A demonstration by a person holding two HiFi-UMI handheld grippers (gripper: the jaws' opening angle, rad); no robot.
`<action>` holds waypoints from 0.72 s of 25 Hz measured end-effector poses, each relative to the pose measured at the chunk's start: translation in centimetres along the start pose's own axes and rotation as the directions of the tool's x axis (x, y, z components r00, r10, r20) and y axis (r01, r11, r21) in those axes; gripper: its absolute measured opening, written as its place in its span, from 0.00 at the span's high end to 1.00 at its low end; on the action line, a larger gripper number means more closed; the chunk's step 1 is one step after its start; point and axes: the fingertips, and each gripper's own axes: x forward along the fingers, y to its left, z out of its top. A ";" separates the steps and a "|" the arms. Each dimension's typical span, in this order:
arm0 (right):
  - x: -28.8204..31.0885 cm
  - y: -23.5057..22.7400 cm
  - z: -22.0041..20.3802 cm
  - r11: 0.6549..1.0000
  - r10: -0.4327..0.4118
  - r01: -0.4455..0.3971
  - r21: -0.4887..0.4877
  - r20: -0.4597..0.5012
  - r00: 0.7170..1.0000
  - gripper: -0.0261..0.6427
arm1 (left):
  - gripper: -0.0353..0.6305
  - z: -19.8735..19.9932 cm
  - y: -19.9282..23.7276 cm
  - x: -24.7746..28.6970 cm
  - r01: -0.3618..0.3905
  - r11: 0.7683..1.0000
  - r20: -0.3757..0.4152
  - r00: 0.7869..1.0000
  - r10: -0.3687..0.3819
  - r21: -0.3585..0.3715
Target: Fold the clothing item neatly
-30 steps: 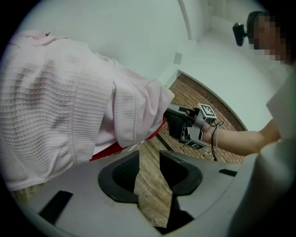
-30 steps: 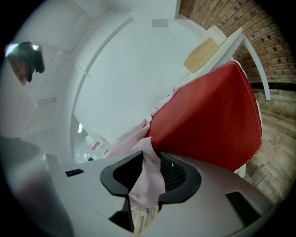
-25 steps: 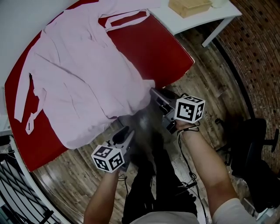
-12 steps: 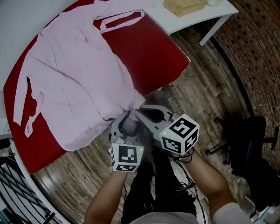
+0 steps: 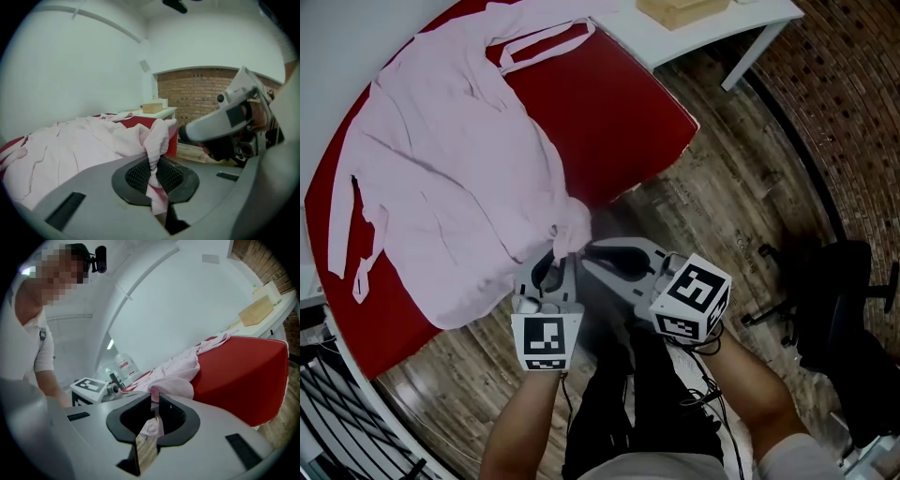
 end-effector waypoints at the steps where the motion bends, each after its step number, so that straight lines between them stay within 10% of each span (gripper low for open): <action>1: -0.4 -0.6 -0.4 1.000 -0.023 0.023 -0.019 -0.006 1.000 0.91 | 0.92 0.2 0.3 -0.1 -0.001 1.000 0.009 1.000 0.001 -0.014; 7: -0.1 -4.3 -2.2 0.961 -0.234 0.223 -0.163 -0.053 0.971 0.79 | 0.92 1.1 1.2 -0.7 0.017 0.997 0.023 1.000 -0.016 -0.075; 18: 4.2 -3.4 2.7 0.926 -0.294 0.298 -0.232 0.052 0.954 0.78 | 0.92 2.4 1.2 -2.2 0.085 0.996 -0.013 0.996 -0.086 -0.014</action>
